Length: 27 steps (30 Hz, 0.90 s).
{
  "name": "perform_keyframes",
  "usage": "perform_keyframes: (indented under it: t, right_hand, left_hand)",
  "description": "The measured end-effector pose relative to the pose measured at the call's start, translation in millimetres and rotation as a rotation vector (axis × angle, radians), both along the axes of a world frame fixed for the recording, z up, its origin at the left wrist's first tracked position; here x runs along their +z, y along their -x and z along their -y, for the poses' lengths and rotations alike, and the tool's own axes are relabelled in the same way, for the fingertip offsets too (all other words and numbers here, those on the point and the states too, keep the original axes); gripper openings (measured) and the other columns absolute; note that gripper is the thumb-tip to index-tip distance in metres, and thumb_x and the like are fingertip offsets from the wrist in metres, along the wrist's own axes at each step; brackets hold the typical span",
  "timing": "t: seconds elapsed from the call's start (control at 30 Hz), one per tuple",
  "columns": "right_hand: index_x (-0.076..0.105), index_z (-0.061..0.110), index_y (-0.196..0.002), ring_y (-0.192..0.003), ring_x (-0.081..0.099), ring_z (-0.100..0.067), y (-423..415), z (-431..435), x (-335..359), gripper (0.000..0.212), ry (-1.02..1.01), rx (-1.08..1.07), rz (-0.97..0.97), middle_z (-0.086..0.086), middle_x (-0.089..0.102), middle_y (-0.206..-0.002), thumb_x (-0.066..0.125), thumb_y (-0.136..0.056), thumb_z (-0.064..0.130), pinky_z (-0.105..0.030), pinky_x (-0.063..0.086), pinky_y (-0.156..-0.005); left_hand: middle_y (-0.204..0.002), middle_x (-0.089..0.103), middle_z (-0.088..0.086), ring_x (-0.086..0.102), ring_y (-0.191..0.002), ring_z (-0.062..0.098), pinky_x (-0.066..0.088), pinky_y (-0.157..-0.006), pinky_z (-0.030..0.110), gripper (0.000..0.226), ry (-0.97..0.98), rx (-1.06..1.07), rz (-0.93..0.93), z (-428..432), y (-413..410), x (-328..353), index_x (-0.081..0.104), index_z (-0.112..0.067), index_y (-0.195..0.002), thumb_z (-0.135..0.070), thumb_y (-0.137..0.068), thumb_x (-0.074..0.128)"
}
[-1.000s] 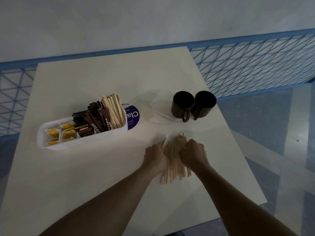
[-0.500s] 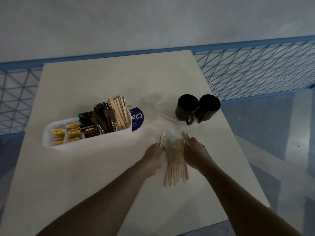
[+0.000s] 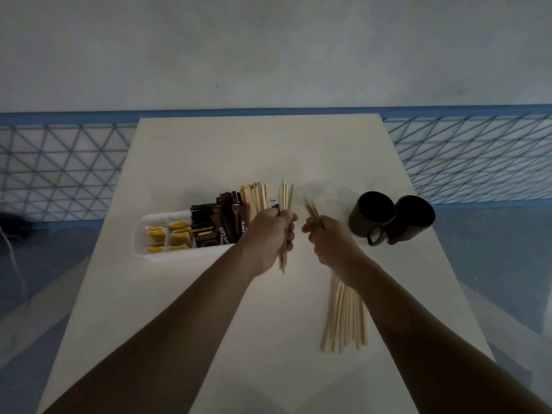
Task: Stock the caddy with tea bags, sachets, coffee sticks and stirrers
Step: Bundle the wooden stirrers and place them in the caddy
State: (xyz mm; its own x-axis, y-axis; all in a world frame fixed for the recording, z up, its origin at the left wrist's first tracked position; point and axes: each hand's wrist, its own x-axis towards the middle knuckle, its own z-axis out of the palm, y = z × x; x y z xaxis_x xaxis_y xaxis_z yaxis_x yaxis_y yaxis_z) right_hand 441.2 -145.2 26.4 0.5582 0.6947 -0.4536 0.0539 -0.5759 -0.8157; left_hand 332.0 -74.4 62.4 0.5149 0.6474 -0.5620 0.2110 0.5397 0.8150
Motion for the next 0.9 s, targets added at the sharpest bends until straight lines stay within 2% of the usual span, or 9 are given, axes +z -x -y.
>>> perform_keyframes:
  t: [0.13,0.23,0.3,0.37,0.5,0.63,0.73,0.83,0.9]
  right_hand:
    - [0.060,0.009,-0.104,-0.069,0.051,-0.013,11.9,-28.1,21.5,0.023,-0.131,-0.008,-0.043,-0.002,0.056,-0.080,0.037,-0.106,0.014,-0.027,0.041,-0.062]
    - [0.061,0.007,-0.099,-0.064,0.051,-0.013,18.3,-50.7,32.3,0.024,-0.260,-0.053,-0.126,-0.003,0.056,-0.072,0.038,-0.105,0.012,-0.027,0.045,-0.061]
    - [0.062,0.007,-0.095,-0.067,0.052,-0.017,22.1,-64.0,35.7,0.024,-0.347,-0.091,-0.163,-0.005,0.055,-0.072,0.039,-0.104,0.008,-0.031,0.048,-0.065]
    - [0.063,0.009,-0.094,-0.072,0.055,-0.019,25.1,-74.2,36.2,0.024,-0.416,-0.114,-0.162,-0.006,0.057,-0.074,0.041,-0.103,0.008,-0.033,0.051,-0.070]
    - [0.064,0.007,-0.095,-0.067,0.061,-0.014,31.7,-91.3,27.9,0.022,-0.456,-0.161,-0.132,-0.003,0.058,-0.073,0.044,-0.104,0.008,-0.028,0.056,-0.068]
    - [0.062,0.002,-0.095,-0.062,0.066,-0.007,36.6,-96.8,13.1,0.022,-0.445,-0.191,-0.136,0.000,0.062,-0.069,0.041,-0.103,0.003,-0.022,0.055,-0.064]
    - [0.062,0.001,-0.090,-0.072,0.066,-0.016,37.7,-98.4,-0.7,0.023,-0.410,-0.193,-0.105,-0.006,0.066,-0.075,0.042,-0.101,0.006,-0.031,0.057,-0.070]
    - [0.063,0.007,-0.087,-0.077,0.067,-0.020,39.5,-99.1,-13.4,0.025,-0.380,-0.208,-0.117,-0.009,0.070,-0.082,0.043,-0.102,0.008,-0.035,0.056,-0.075]
    - [0.065,0.005,-0.095,-0.085,0.071,-0.021,40.9,-97.7,-20.4,0.023,-0.373,-0.202,-0.148,-0.010,0.074,-0.090,0.043,-0.102,0.009,-0.034,0.059,-0.079]
  left_hand:
    - [-0.077,0.056,0.005,0.055,-0.069,0.016,0.049,-0.066,0.031,0.020,-0.022,0.040,0.087,-23.9,11.3,21.7,0.058,-0.002,-0.106,-0.013,-0.104,0.042]
    - [-0.081,0.063,0.008,0.064,-0.078,0.022,0.057,-0.073,0.034,0.019,-0.157,0.130,0.095,-43.9,17.4,25.3,0.061,-0.001,-0.104,-0.012,-0.102,0.046]
    - [-0.083,0.069,0.006,0.070,-0.086,0.026,0.058,-0.082,0.039,0.017,-0.291,0.173,0.062,-54.2,21.4,23.5,0.065,-0.007,-0.099,-0.014,-0.101,0.049]
    - [-0.086,0.072,0.004,0.071,-0.090,0.026,0.058,-0.081,0.042,0.016,-0.405,0.194,-0.008,-58.9,24.5,20.4,0.066,-0.012,-0.098,-0.017,-0.100,0.052]
    - [-0.090,0.072,0.003,0.069,-0.090,0.023,0.057,-0.084,0.043,0.016,-0.443,0.244,-0.074,-62.8,23.7,4.3,0.067,-0.015,-0.097,-0.017,-0.099,0.051]
    - [-0.088,0.067,-0.001,0.064,-0.082,0.014,0.053,-0.073,0.032,0.018,-0.496,0.229,-0.189,-59.9,19.5,-18.9,0.064,-0.013,-0.098,-0.019,-0.100,0.048]
    - [-0.080,0.061,-0.005,0.057,-0.071,0.006,0.042,-0.061,0.021,0.018,-0.548,0.214,-0.215,-57.2,18.4,-31.2,0.062,-0.009,-0.097,-0.020,-0.101,0.048]
    - [-0.083,0.065,-0.004,0.061,-0.076,0.006,0.047,-0.066,0.018,0.017,-0.556,0.226,-0.182,-56.7,17.6,-38.1,0.065,-0.009,-0.100,-0.018,-0.100,0.050]
    - [-0.085,0.065,-0.007,0.063,-0.080,0.005,0.047,-0.068,0.014,0.015,-0.581,0.232,-0.179,-55.3,16.6,-41.8,0.066,-0.011,-0.099,-0.015,-0.098,0.052]
